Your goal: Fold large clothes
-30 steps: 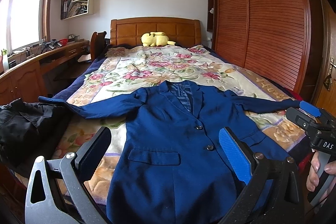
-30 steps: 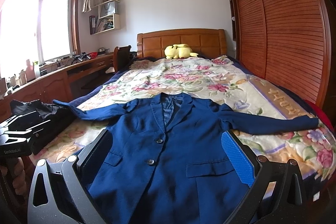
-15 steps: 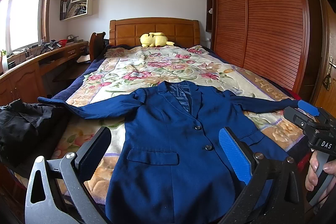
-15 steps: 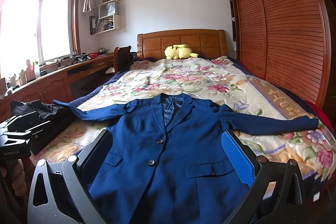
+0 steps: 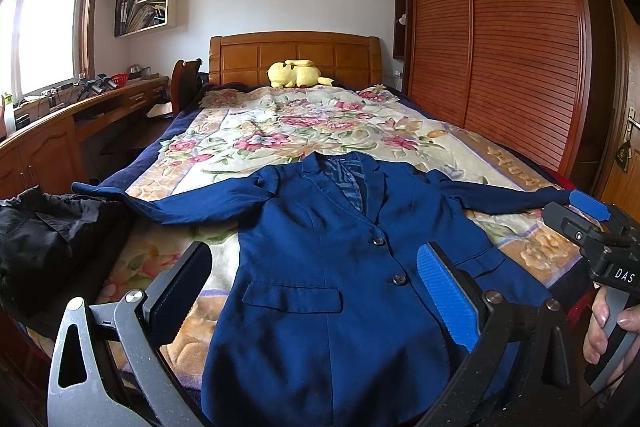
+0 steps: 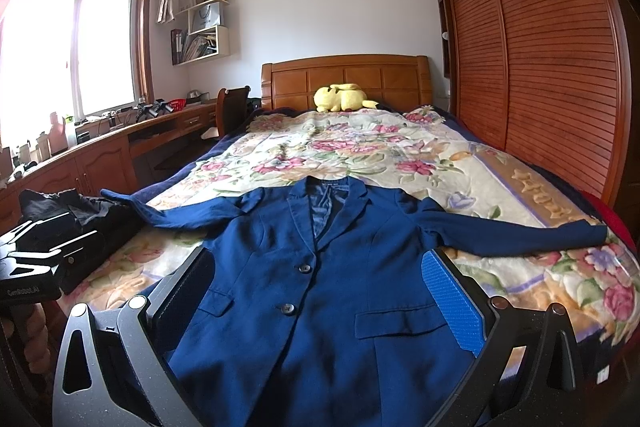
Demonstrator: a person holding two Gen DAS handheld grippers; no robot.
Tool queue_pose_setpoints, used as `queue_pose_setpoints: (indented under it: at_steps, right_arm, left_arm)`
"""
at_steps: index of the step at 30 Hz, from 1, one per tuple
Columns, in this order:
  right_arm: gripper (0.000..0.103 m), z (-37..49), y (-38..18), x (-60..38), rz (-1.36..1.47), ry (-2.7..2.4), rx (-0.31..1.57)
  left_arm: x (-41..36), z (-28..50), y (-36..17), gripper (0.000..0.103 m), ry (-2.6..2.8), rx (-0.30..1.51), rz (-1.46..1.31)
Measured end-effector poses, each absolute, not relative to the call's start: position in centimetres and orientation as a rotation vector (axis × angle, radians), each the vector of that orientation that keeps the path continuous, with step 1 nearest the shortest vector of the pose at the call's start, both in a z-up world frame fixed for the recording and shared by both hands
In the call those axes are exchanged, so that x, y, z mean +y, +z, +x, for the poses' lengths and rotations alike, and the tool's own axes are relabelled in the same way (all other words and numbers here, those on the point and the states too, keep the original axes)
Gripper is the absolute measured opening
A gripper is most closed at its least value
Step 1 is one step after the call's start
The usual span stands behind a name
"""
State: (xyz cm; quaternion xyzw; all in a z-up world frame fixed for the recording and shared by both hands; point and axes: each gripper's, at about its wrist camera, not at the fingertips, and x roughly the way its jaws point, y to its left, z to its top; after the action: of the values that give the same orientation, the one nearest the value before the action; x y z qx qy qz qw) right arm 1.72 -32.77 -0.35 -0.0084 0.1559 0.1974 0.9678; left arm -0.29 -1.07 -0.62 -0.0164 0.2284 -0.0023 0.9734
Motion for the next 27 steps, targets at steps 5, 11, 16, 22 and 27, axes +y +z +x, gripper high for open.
queue_pose_setpoints:
  at_steps: [5, 11, 16, 22, 27]
  right_arm:
    - [0.103, 1.75, -0.36, -32.77, -0.018, 0.399, 0.315]
    - [0.103, 1.67, -0.34, -32.78, -0.016, 0.402, 0.315]
    - [0.103, 1.65, -0.34, -32.79, -0.016, 0.403, 0.315]
    - [0.103, 1.62, -0.38, -32.76, -0.017, 0.404, 0.315]
    - [0.103, 1.79, -0.48, -32.7, -0.015, 0.409, 0.323]
  left_arm:
    - [-1.31, -0.28, -0.66, 0.103, -0.009, 0.463, -0.035]
    - [-1.3, -0.28, -0.66, 0.103, -0.007, 0.462, -0.035]
    - [-1.34, -0.3, -0.65, 0.103, -0.008, 0.461, -0.035]
    - [-1.39, -0.24, -0.69, 0.103, -0.004, 0.466, -0.037]
    - [-0.99, 0.11, -1.26, 0.103, -0.002, 0.482, -0.048]
